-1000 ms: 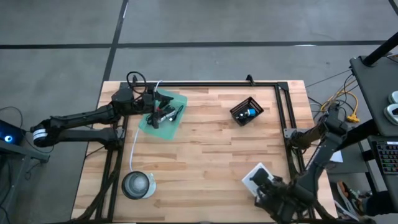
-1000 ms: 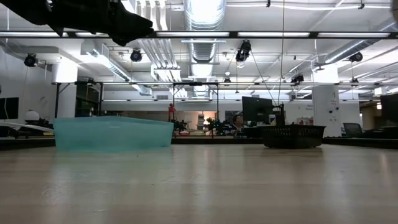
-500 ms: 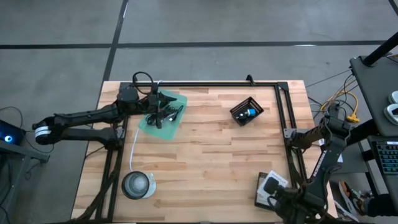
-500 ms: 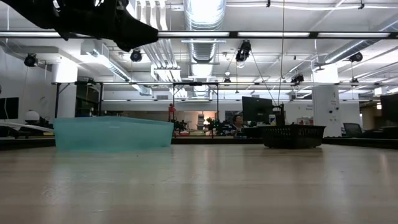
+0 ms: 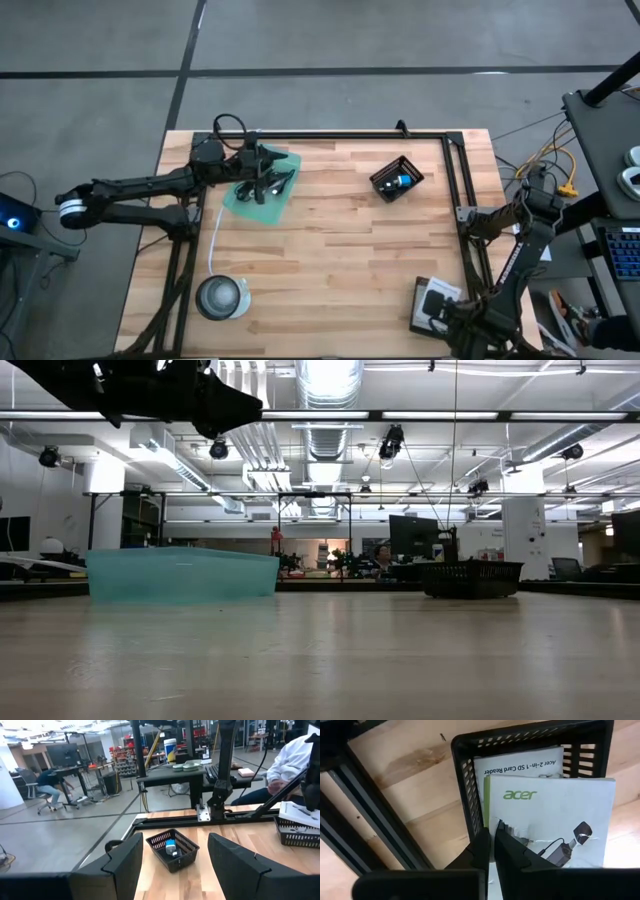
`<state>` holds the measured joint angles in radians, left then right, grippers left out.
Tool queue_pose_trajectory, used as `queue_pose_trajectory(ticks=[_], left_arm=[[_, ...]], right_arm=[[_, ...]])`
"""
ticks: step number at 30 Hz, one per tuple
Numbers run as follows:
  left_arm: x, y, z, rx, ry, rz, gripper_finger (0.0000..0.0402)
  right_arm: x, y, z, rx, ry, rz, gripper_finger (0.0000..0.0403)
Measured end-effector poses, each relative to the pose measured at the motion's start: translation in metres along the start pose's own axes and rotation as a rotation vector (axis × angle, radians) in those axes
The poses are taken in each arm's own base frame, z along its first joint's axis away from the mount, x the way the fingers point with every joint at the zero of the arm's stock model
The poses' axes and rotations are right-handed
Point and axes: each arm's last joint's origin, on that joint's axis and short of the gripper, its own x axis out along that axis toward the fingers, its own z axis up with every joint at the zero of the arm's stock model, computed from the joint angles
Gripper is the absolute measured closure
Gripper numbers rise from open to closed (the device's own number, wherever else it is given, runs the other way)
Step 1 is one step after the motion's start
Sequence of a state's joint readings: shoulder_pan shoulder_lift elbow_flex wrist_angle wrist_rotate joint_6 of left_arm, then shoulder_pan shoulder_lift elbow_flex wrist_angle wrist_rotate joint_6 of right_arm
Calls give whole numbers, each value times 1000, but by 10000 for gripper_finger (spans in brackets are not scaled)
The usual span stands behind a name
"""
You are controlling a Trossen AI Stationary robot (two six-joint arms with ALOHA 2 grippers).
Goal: Pick and place items into bin
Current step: Put the white card reader box into the bottom black bin, then return to Home Position
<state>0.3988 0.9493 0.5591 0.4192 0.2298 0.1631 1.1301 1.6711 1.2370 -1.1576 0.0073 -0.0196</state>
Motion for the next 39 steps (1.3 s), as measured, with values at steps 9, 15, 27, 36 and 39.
queue_pose_trajectory(ticks=[9, 15, 27, 36, 39], left_arm=[[0, 0, 2, 3, -16, 3, 194], [0, 0, 2, 3, -17, 2, 194], [0, 0, 2, 3, -19, 3, 194], [0, 0, 2, 3, -19, 3, 194], [0, 0, 2, 3, -19, 3, 194]], right_arm=[[3, 0, -2, -78, 15, 1, 394], [4, -1, -1, -79, 8, 2, 392], [4, -2, 1, -33, -15, -32, 337], [0, -8, -1, 105, -36, -243, 284], [-13, -12, -7, 202, -105, -379, 290]])
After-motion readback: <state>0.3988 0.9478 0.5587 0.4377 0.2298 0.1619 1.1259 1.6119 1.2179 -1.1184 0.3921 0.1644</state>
